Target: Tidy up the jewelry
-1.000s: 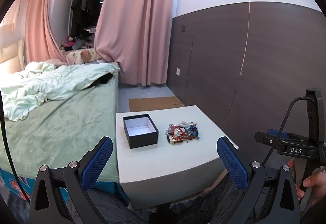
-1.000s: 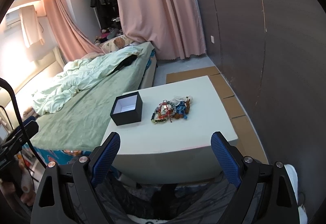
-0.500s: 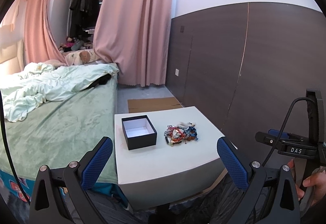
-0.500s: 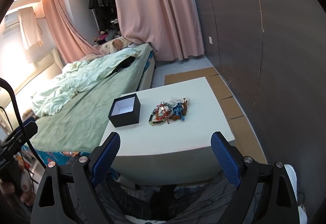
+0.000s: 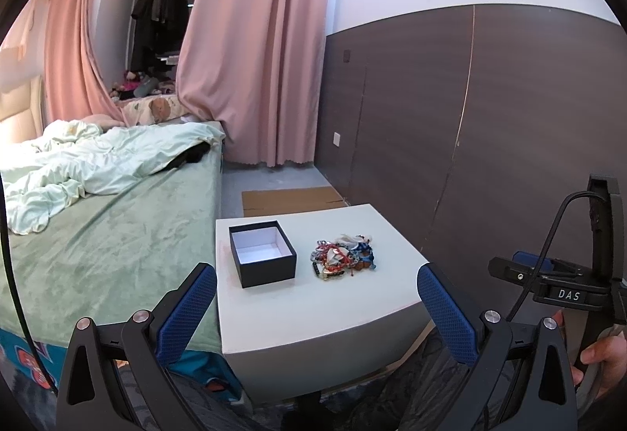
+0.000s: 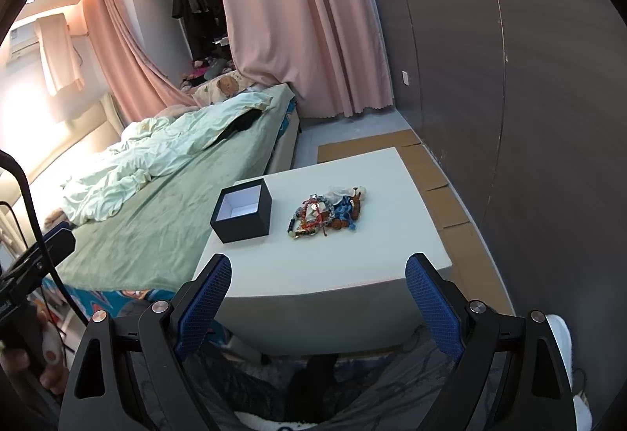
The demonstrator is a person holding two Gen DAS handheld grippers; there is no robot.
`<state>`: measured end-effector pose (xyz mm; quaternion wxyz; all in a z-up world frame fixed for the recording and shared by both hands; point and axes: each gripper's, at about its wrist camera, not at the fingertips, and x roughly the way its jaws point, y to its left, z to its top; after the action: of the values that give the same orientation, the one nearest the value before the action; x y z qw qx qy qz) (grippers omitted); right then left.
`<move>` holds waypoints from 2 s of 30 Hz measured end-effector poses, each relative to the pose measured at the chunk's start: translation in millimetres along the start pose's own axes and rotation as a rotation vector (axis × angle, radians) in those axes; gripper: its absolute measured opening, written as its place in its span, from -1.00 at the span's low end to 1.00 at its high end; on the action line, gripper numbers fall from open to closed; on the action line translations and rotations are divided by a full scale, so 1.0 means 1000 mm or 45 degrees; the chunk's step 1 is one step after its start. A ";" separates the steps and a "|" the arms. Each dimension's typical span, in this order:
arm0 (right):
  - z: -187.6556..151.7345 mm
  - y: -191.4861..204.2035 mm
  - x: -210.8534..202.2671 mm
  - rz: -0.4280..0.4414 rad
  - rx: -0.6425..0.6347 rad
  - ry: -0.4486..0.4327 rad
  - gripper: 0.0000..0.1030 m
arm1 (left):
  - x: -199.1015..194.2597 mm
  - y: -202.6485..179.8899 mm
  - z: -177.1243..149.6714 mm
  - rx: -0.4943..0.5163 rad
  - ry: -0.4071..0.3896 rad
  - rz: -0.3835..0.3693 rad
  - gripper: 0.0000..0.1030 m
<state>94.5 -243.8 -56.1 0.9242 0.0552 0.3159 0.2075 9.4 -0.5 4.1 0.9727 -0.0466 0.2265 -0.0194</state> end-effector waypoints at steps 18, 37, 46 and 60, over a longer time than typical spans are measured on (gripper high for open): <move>-0.007 -0.001 -0.005 -0.018 0.003 0.002 0.77 | -0.005 0.001 -0.004 -0.012 0.003 0.014 0.98; 0.037 -0.015 0.024 0.108 0.093 0.076 0.76 | 0.041 0.003 0.019 -0.007 0.095 -0.084 0.97; 0.068 -0.034 0.081 0.179 0.177 0.158 0.76 | 0.101 -0.001 0.037 0.006 0.213 -0.156 0.59; 0.080 -0.063 0.199 0.229 0.334 0.387 0.29 | 0.207 0.014 0.028 -0.080 0.438 -0.223 0.03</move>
<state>307.1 -215.5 -118.8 0.8286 0.1711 0.4696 0.2523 207.7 3.6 -63.1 0.9124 -0.0924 0.3848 -0.1045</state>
